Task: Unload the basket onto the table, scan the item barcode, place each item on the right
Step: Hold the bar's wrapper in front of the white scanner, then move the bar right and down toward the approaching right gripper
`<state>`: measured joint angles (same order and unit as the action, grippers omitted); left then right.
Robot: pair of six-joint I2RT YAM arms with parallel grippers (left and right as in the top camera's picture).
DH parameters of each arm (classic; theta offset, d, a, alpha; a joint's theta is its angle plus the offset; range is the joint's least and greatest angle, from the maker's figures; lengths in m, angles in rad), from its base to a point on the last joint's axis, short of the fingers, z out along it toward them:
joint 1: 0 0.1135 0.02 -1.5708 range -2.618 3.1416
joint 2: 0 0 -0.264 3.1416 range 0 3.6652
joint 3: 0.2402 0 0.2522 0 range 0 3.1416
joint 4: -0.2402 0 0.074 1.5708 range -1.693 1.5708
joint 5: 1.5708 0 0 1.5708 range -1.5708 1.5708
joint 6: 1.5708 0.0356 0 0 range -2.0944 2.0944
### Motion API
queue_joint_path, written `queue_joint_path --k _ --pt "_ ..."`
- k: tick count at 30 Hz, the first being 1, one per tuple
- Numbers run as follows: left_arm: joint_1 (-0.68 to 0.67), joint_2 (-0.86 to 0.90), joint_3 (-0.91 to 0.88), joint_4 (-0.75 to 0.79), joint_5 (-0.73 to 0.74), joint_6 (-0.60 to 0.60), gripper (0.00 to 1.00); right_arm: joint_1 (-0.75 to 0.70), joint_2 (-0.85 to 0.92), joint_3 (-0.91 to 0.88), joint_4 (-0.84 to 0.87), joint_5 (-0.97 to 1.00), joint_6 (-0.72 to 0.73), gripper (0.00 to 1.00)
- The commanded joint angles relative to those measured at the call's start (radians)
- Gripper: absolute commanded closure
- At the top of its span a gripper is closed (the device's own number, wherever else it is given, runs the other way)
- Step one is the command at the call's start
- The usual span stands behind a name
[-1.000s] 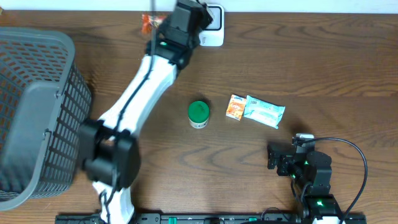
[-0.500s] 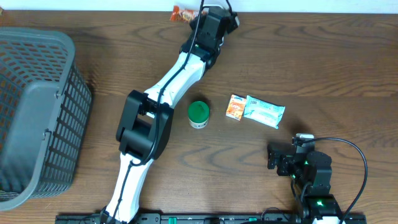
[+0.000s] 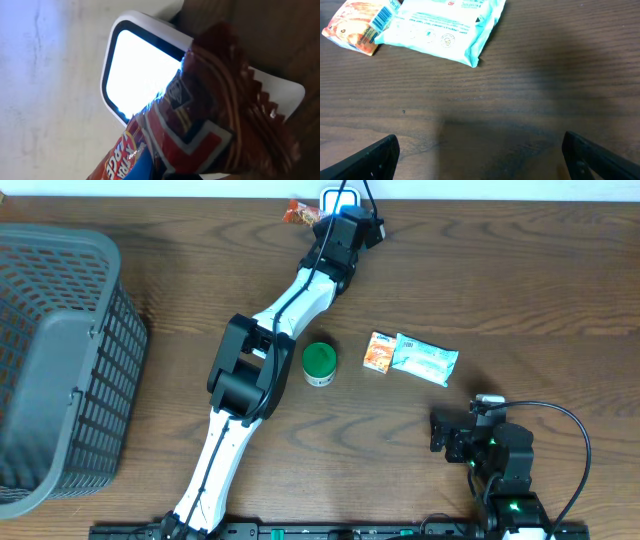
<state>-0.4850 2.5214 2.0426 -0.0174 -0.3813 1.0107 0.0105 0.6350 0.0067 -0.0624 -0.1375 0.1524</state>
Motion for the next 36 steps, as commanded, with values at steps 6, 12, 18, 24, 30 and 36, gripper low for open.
queue_joint_path --k 6,12,18,24,30,36 --pt "0.028 -0.009 0.019 0.042 0.006 0.017 0.93 0.004 0.000 -0.001 -0.002 0.002 0.011 0.01" --pt "0.026 -0.010 0.019 0.064 0.006 0.016 0.93 0.004 0.000 -0.001 -0.002 0.002 0.011 0.01" --pt "-0.019 -0.047 0.019 0.079 -0.039 -0.056 0.93 0.004 0.000 -0.001 -0.002 0.002 0.011 0.01" --pt "-0.084 -0.247 0.019 -0.203 -0.045 -0.354 0.93 0.003 0.000 -0.001 -0.008 0.061 -0.168 0.01" --pt "-0.082 -0.474 0.019 -0.591 0.310 -0.704 0.93 0.003 0.000 -0.001 -0.008 0.061 -0.176 0.01" --pt "-0.034 -0.636 0.019 -0.751 0.793 -0.942 0.93 0.004 0.000 -0.001 0.131 -0.137 0.023 0.01"
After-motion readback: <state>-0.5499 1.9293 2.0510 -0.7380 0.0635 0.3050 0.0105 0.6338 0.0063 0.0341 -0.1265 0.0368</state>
